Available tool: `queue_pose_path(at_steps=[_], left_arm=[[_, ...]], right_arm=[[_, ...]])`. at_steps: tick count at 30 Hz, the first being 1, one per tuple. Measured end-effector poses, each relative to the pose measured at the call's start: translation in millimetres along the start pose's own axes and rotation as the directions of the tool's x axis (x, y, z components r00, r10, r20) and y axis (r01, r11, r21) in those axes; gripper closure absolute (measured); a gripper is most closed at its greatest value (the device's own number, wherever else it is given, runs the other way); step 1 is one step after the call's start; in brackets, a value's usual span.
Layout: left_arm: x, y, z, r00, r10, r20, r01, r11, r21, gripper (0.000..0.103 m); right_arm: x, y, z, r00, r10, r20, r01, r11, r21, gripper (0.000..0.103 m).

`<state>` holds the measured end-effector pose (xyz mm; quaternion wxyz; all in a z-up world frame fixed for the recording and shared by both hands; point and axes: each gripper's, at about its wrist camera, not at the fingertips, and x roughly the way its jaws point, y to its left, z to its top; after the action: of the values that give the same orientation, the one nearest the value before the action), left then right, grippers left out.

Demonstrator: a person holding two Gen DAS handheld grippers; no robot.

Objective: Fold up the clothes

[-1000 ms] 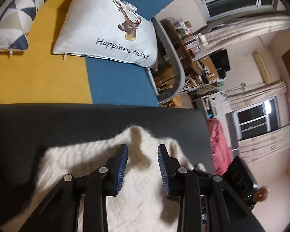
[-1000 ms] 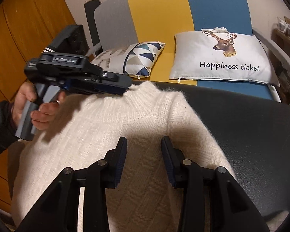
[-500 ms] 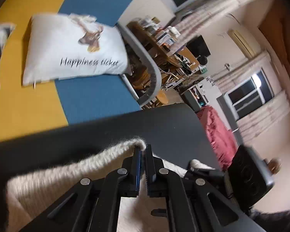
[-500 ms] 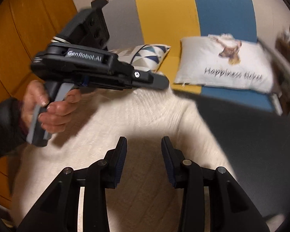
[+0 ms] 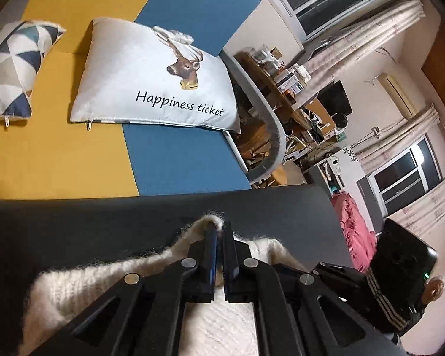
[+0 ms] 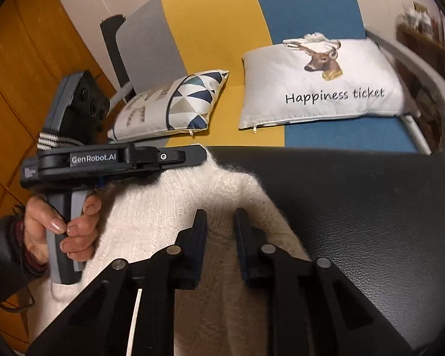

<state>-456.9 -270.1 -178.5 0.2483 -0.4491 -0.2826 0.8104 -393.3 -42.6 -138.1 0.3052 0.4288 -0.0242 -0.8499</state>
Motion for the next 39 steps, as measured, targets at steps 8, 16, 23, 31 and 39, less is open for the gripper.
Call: queue_pose_path(at_steps=[8, 16, 23, 31, 39], left_arm=[[-0.7, -5.9, 0.0, 0.999, 0.049, 0.010, -0.049, 0.999, 0.008, 0.099], [-126.2, 21.7, -13.4, 0.990, 0.009, 0.144, 0.010, 0.991, -0.131, 0.085], [-204.2, 51.9, -77.7, 0.968, 0.191, 0.163, -0.184, 0.981, -0.057, 0.084], [-182.3, 22.4, -99.0, 0.967, 0.216, 0.133, -0.237, 0.956, 0.175, 0.084], [-144.1, 7.0, -98.0, 0.969, 0.235, 0.081, -0.248, 0.937, 0.245, 0.084]], right_arm=[[20.0, 21.6, 16.1, 0.997, -0.074, -0.013, 0.072, 0.991, -0.116, 0.084], [13.3, 1.4, 15.6, 1.000, -0.013, -0.002, 0.013, 1.000, -0.014, 0.078], [-2.1, 27.8, 25.1, 0.879, 0.475, -0.045, -0.474, 0.880, 0.023, 0.036], [87.4, 37.2, 56.6, 0.784, 0.592, -0.189, -0.529, 0.795, 0.297, 0.029], [106.8, 53.6, 74.4, 0.732, 0.627, -0.266, -0.564, 0.777, 0.281, 0.029]])
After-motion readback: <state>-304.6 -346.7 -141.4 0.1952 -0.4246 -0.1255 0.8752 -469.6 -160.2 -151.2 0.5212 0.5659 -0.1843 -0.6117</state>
